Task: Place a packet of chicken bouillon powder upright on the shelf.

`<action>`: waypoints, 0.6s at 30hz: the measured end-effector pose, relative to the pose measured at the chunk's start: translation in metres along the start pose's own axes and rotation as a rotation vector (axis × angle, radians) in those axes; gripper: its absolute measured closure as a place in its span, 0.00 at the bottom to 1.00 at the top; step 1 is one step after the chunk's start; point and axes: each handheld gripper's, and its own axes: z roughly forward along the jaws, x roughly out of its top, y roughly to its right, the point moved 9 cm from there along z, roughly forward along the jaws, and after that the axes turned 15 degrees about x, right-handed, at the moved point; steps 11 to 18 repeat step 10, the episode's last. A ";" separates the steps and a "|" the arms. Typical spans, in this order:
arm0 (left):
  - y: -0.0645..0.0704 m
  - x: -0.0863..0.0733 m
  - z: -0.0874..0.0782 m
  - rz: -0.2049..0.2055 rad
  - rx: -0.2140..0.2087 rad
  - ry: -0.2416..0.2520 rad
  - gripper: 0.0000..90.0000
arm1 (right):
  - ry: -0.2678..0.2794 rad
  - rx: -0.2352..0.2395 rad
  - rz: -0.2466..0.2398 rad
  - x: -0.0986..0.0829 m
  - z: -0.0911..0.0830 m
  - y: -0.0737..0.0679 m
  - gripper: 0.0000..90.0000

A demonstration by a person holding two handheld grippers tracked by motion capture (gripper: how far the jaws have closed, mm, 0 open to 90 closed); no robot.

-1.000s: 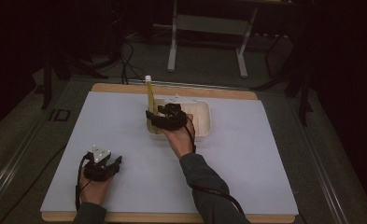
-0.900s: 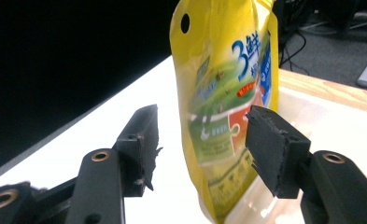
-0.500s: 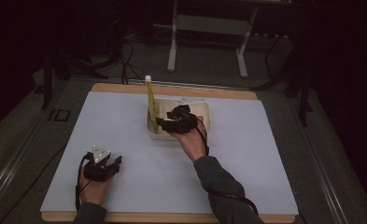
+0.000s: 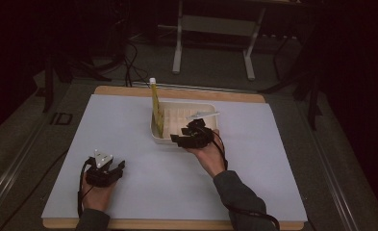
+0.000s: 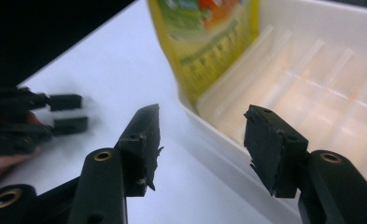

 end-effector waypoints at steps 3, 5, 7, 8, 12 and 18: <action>-0.001 0.000 0.001 -0.005 0.012 -0.003 0.54 | -0.022 -0.023 0.036 -0.012 -0.006 0.009 0.51; -0.003 0.000 0.001 -0.013 0.024 -0.006 0.53 | -0.030 -0.031 0.059 -0.020 -0.011 0.015 0.51; -0.004 0.000 0.002 -0.022 0.036 -0.011 0.51 | -0.035 -0.038 0.086 -0.029 -0.017 0.020 0.51; -0.005 0.000 0.002 -0.024 0.043 -0.013 0.49 | -0.038 -0.039 0.096 -0.034 -0.022 0.023 0.50; -0.007 -0.001 0.002 -0.033 0.066 -0.020 0.45 | -0.047 -0.053 0.098 -0.043 -0.029 0.028 0.49; -0.007 -0.001 0.002 -0.033 0.066 -0.020 0.45 | -0.047 -0.053 0.098 -0.043 -0.029 0.028 0.49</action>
